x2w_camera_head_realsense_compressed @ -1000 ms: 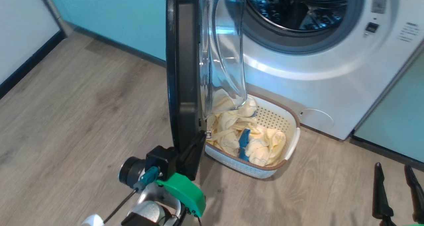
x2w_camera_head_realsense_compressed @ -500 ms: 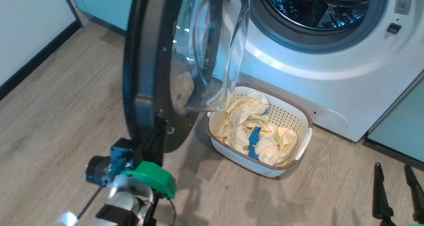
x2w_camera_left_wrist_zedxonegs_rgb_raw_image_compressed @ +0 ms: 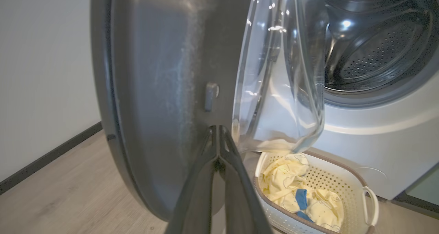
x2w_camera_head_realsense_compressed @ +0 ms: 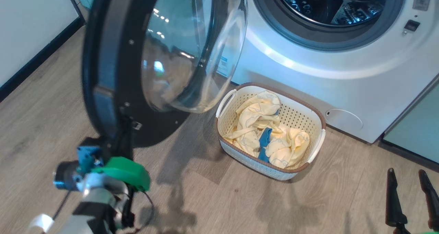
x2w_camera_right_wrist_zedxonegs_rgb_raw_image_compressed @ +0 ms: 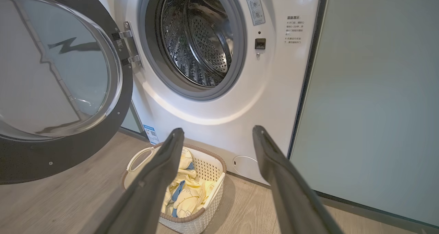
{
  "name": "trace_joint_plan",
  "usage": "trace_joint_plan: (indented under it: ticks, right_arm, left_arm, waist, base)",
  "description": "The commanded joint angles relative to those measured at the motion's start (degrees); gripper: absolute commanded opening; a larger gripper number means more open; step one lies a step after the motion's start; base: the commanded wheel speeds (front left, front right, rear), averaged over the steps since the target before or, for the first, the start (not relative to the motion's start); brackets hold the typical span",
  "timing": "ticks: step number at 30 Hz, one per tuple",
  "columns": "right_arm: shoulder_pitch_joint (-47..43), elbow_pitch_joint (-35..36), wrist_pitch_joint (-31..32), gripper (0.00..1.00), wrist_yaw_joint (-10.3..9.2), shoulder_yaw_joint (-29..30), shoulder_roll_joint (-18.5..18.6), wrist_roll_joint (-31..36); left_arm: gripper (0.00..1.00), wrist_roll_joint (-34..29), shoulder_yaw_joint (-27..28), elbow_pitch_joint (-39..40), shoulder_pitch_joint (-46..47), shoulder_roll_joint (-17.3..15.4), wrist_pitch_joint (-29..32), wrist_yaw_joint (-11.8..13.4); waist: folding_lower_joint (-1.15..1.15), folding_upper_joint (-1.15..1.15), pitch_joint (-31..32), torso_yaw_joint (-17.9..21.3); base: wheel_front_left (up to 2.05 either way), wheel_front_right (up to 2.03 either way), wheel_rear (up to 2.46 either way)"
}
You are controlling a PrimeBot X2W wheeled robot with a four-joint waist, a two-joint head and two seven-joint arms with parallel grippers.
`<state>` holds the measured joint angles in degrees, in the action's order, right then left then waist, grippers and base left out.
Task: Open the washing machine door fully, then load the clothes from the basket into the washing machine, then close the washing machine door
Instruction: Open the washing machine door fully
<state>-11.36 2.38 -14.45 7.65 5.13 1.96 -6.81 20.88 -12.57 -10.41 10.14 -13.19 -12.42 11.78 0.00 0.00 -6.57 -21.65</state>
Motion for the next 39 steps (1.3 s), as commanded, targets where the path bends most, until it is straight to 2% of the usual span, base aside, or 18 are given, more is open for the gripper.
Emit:
trace_joint_plan:
  ticks: [1, 11, 26, 39]
  right_arm:
    - [2.1, 2.0, -0.5, 1.0, -0.16, -1.0, 0.9, 0.8]
    - [2.3, 3.0, -0.5, 1.0, -0.16, 0.1, 0.9, 3.4]
    - [3.0, 4.4, -0.5, 1.0, -0.16, 0.9, 2.1, 5.5]
    - [3.8, 4.5, -0.5, 1.0, -0.16, 0.7, 3.6, 5.4]
  left_arm:
    - [0.0, 0.4, 4.0, 0.1, 3.8, -2.4, -0.9, 0.4]
    - [0.0, 0.8, 8.3, -8.5, 9.8, -3.0, -2.5, -1.6]
    - [0.0, -4.7, 18.7, -15.5, 18.3, -2.5, -2.6, -6.7]
    - [0.0, -10.1, 24.7, -21.5, 23.6, -3.3, -2.6, -10.7]
  waist:
    - [0.0, 0.0, -0.4, -0.1]
    - [0.0, 0.0, -3.2, -1.6]
    - [0.0, 0.0, -7.9, -2.3]
    - [0.0, 0.0, -9.7, -1.7]
  base:
    - [0.0, 0.0, 0.0]
    - [0.0, 0.0, 0.0]
    - [0.0, 0.0, 0.0]
    - [0.0, 0.0, 0.0]
